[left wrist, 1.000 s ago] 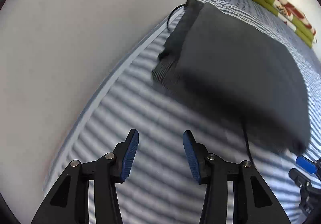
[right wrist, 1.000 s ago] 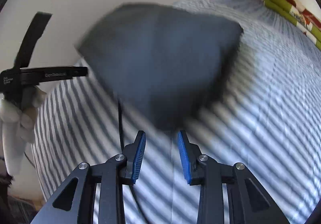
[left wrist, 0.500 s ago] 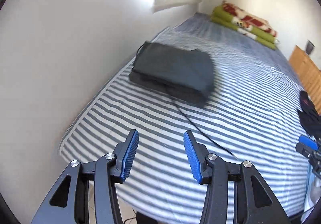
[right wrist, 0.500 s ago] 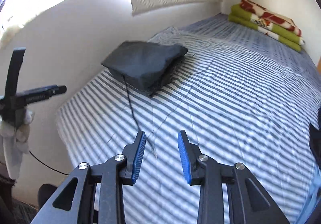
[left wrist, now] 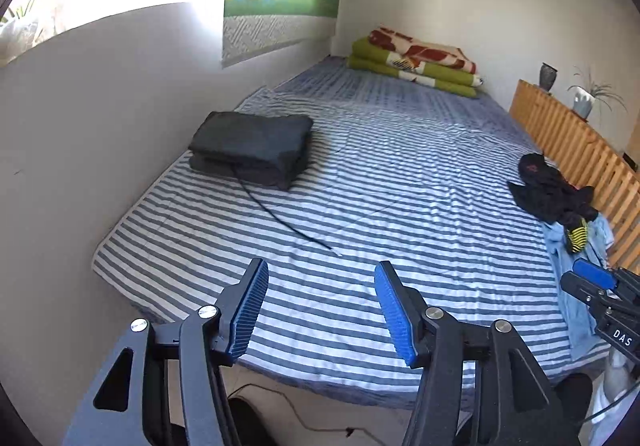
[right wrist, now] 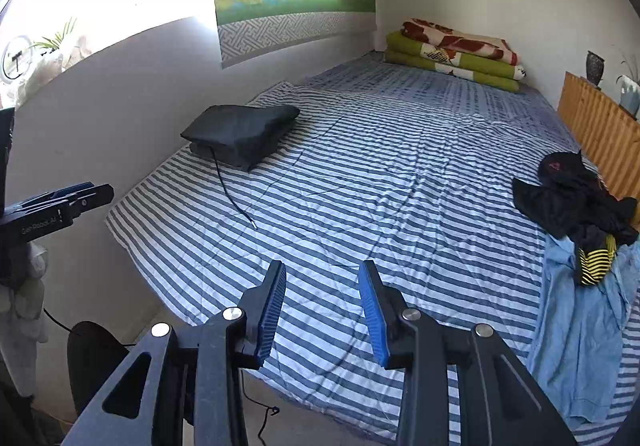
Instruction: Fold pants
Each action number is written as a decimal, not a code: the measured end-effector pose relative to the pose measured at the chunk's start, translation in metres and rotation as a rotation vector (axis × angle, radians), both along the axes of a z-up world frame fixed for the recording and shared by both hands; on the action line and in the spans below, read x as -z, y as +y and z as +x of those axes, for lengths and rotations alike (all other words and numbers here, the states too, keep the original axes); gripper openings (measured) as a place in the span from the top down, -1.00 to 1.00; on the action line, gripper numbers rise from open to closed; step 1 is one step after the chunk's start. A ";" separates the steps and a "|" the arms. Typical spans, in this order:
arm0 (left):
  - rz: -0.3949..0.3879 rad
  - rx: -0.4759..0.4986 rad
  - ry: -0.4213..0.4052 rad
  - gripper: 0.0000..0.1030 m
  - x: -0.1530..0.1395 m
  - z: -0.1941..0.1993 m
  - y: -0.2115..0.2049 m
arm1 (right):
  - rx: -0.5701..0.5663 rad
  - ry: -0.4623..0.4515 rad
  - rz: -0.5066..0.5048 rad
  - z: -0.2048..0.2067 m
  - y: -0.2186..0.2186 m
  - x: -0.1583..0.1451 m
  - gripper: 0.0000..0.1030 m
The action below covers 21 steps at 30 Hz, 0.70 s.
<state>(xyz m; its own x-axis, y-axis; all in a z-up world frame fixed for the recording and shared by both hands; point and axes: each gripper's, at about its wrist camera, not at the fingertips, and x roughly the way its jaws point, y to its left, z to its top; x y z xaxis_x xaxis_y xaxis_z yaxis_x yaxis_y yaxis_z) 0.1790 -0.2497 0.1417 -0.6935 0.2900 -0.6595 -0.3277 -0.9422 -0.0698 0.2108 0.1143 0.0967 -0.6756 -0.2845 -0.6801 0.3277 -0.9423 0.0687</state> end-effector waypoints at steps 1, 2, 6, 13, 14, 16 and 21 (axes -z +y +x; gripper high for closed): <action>0.001 0.004 0.012 -0.20 -0.004 0.011 0.005 | 0.008 0.005 0.003 0.005 0.004 0.000 0.26; 0.005 0.005 0.023 -0.22 -0.011 0.028 0.009 | 0.017 0.011 0.005 0.009 0.008 -0.002 0.21; 0.056 0.012 0.035 -0.31 -0.013 0.061 0.023 | 0.071 0.044 0.009 0.028 0.023 -0.002 0.03; 0.020 0.069 0.040 -0.42 -0.010 0.095 0.055 | 0.127 0.037 0.001 0.045 0.035 0.015 -0.33; 0.019 0.071 0.040 -0.43 -0.010 0.098 0.057 | 0.131 0.041 0.011 0.046 0.034 0.016 -0.35; 0.021 0.069 0.035 -0.45 -0.007 0.096 0.059 | 0.134 0.049 0.029 0.047 0.032 0.019 -0.38; 0.017 0.041 0.018 -0.48 0.001 0.094 0.056 | 0.096 0.066 0.018 0.048 0.026 0.019 -0.38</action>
<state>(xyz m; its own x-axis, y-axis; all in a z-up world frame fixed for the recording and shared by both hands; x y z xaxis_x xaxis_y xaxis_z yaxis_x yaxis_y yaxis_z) 0.2734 -0.1933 0.1412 -0.6926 0.3292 -0.6418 -0.3670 -0.9268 -0.0794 0.2586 0.1405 0.0778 -0.7428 -0.2040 -0.6377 0.2387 -0.9706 0.0324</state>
